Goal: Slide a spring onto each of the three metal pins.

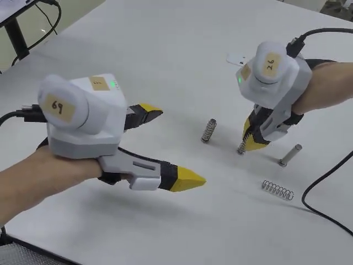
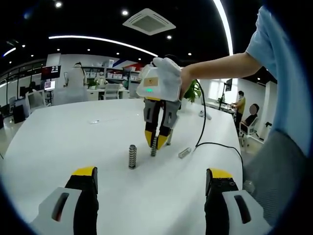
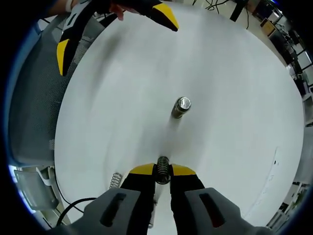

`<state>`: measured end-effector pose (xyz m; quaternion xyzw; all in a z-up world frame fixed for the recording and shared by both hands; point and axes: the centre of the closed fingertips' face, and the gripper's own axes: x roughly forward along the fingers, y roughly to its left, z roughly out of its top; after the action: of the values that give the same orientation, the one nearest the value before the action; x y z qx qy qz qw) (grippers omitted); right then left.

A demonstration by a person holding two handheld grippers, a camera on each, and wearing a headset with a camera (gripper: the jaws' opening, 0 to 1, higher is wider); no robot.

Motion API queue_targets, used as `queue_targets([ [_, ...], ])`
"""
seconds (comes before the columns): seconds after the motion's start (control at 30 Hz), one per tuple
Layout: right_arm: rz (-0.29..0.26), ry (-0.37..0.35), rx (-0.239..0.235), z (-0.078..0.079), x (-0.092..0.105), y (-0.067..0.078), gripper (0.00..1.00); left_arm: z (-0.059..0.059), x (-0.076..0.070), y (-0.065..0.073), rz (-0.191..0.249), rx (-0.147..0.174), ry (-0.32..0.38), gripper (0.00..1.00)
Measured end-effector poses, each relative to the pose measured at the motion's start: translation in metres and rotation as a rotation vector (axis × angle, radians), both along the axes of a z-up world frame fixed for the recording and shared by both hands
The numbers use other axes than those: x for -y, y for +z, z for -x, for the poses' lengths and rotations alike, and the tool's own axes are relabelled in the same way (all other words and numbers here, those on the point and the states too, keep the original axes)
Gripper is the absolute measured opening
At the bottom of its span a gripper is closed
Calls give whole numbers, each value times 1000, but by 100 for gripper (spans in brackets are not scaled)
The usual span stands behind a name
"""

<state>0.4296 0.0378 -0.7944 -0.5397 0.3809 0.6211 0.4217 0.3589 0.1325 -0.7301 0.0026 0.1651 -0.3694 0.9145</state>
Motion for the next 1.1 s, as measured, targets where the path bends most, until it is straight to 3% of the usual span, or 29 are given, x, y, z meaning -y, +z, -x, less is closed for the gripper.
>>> queue_targets([
  [0.7,-10,-25,1,-2,-2,-3,10,1,0,0,1,0,-1,89],
  [0.9,-38,-48,-12,0,-4,-1,22,1,1,0,1,0,-2,89],
  [1.1,-113,-87,-28,4,-9,4,47,2,2,-1,1,-1,-5,89],
])
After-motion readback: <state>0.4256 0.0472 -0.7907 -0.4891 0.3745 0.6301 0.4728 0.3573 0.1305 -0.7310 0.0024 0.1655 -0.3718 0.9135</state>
